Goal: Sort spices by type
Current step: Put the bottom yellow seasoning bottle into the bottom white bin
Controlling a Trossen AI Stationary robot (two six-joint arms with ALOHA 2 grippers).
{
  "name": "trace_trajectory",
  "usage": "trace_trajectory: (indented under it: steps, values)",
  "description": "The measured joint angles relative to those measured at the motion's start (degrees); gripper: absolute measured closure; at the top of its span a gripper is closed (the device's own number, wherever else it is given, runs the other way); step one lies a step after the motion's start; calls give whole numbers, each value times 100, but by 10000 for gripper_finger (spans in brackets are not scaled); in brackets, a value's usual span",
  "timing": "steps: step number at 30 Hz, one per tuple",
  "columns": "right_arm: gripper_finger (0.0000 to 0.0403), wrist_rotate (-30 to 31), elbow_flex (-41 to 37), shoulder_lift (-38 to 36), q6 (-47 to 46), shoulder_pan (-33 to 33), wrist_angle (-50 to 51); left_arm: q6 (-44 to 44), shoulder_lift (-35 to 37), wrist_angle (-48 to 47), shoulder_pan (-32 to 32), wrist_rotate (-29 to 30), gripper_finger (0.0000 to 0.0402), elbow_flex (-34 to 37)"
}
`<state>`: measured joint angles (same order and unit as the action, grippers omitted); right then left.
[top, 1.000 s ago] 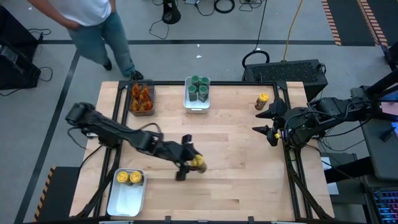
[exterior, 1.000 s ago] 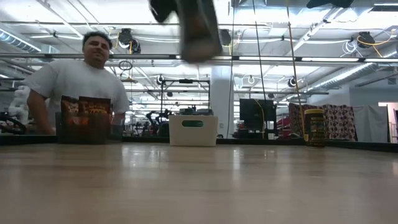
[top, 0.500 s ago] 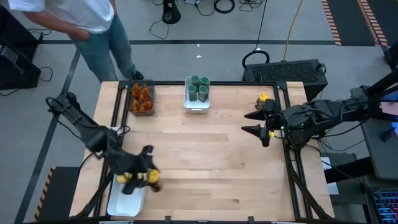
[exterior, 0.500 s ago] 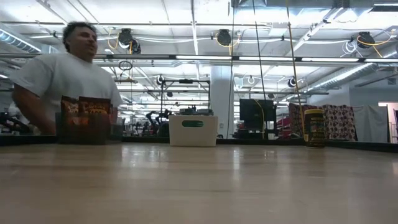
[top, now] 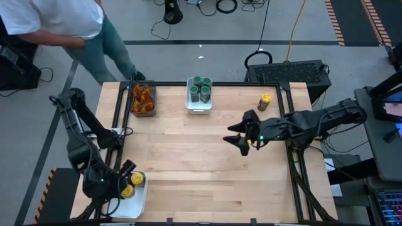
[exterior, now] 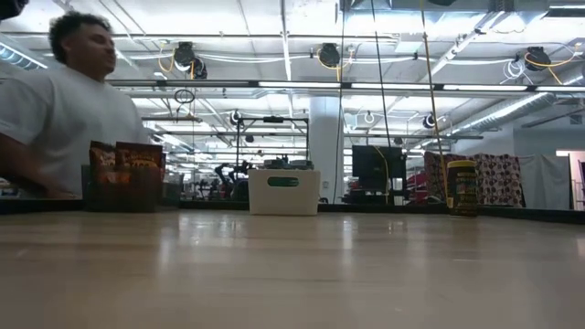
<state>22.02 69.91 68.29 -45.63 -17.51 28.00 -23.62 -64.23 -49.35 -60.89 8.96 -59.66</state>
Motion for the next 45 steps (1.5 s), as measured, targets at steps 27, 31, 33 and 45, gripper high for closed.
trace_trajectory:
  steps: [27,31,33,45]
  values:
    - [135,-146,2,195,-113,-136,-237,-155,-154,2089,-362,806,153,1977]
    - [135,-149,2,195,-67,-136,-210,12,-364,2224,-366,832,153,1976]
    - [135,-150,2,195,-67,-136,-204,71,-486,2329,-365,832,153,1969]
    - [135,-154,2,193,-21,-136,-199,148,-629,2406,-360,739,146,1985]
